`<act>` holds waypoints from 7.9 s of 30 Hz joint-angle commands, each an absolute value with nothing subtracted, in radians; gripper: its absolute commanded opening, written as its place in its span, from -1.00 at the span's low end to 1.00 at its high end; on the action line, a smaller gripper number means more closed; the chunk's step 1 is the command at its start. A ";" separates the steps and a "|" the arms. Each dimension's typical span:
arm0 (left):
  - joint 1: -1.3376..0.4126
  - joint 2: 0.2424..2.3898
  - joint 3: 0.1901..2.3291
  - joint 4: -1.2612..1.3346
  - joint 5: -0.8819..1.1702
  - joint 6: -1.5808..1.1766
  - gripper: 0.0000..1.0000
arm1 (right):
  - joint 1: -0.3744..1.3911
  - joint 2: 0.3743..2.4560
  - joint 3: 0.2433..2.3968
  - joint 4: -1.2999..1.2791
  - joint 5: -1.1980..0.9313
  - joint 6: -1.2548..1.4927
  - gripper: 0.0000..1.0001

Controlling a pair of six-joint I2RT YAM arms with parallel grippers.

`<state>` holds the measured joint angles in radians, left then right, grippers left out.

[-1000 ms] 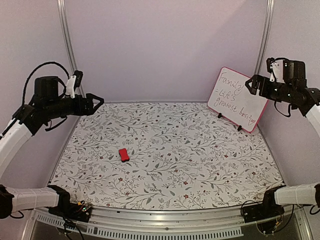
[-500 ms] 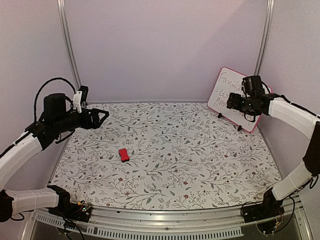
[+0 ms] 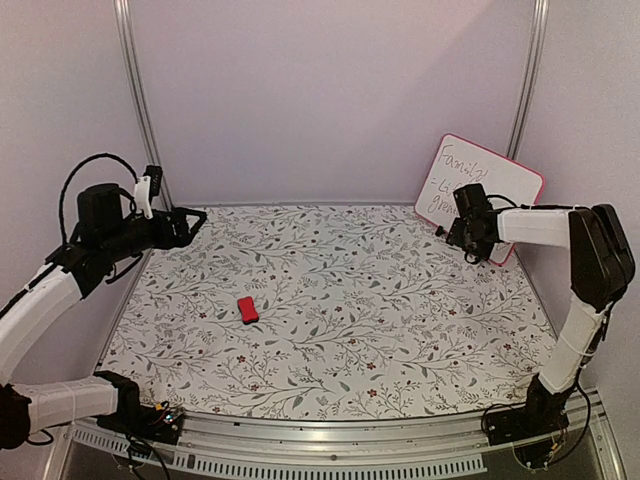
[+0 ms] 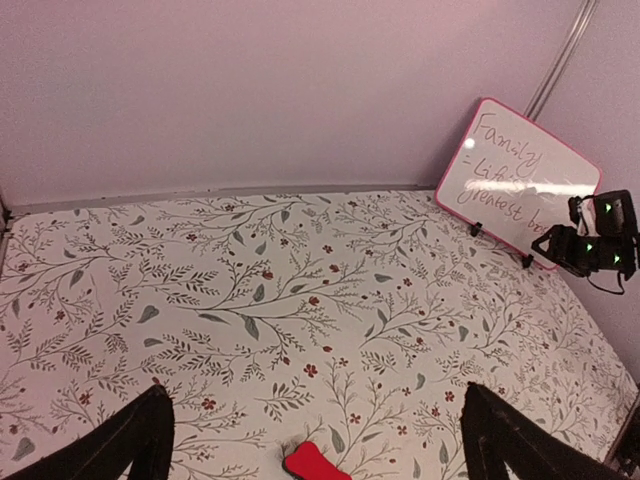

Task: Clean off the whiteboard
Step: Pick up the whiteboard from the corner of the board, then move the whiteboard to the center of the board, then adjust the whiteboard eraser at the center of the board, then pick up the whiteboard eraser from the center of the board.

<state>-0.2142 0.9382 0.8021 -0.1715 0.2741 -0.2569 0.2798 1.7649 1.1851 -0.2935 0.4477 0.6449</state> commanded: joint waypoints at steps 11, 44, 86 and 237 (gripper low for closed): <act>-0.194 0.937 0.781 -0.143 0.308 -0.271 0.99 | 0.248 1.969 1.224 -0.250 0.633 0.770 0.34; -0.194 0.937 0.776 -0.150 0.300 -0.268 0.99 | 0.200 2.138 1.370 -0.336 0.699 0.839 0.06; -0.195 0.932 0.778 -0.154 0.283 -0.266 0.99 | 0.180 2.110 1.314 -0.328 0.635 0.867 -1.00; -0.637 1.572 0.828 -0.102 -0.011 -0.333 0.99 | 0.970 1.071 1.009 -0.207 0.625 0.205 0.98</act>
